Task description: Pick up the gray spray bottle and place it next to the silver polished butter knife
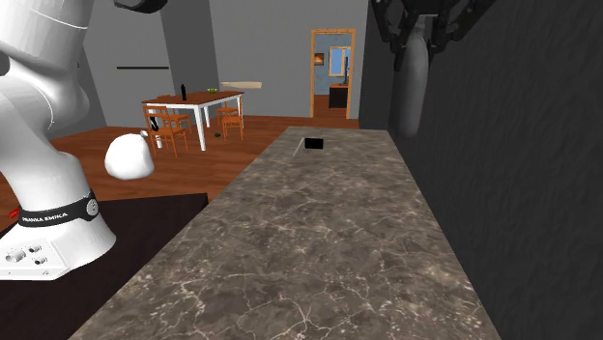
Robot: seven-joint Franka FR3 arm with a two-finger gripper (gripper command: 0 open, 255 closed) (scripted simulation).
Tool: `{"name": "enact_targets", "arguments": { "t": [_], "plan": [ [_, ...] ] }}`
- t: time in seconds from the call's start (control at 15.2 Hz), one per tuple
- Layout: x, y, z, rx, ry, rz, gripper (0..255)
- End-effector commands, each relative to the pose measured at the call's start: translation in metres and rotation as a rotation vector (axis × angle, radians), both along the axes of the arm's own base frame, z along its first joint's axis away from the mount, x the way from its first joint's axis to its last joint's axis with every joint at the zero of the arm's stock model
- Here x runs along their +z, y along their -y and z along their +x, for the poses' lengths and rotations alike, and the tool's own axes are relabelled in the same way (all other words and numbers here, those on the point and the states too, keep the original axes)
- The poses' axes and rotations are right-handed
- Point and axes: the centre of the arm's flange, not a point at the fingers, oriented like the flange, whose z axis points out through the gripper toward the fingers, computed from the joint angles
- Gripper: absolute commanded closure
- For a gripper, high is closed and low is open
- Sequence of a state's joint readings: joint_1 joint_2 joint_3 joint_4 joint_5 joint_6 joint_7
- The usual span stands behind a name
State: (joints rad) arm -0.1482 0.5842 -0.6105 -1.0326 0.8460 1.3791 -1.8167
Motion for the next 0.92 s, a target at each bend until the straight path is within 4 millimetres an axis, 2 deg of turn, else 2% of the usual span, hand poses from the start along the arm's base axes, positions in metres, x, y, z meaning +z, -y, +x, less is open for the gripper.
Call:
{"name": "enact_targets", "arguments": {
  "t": [0.0,0.66,0.86],
  "plan": [
    [0.01,-0.001,0.001,0.0,0.0,0.0,255],
    [0.061,-0.001,0.001,0.0,0.0,0.0,255],
    [0.048,-0.038,0.007,0.0,0.0,0.0,255]
  ]
}}
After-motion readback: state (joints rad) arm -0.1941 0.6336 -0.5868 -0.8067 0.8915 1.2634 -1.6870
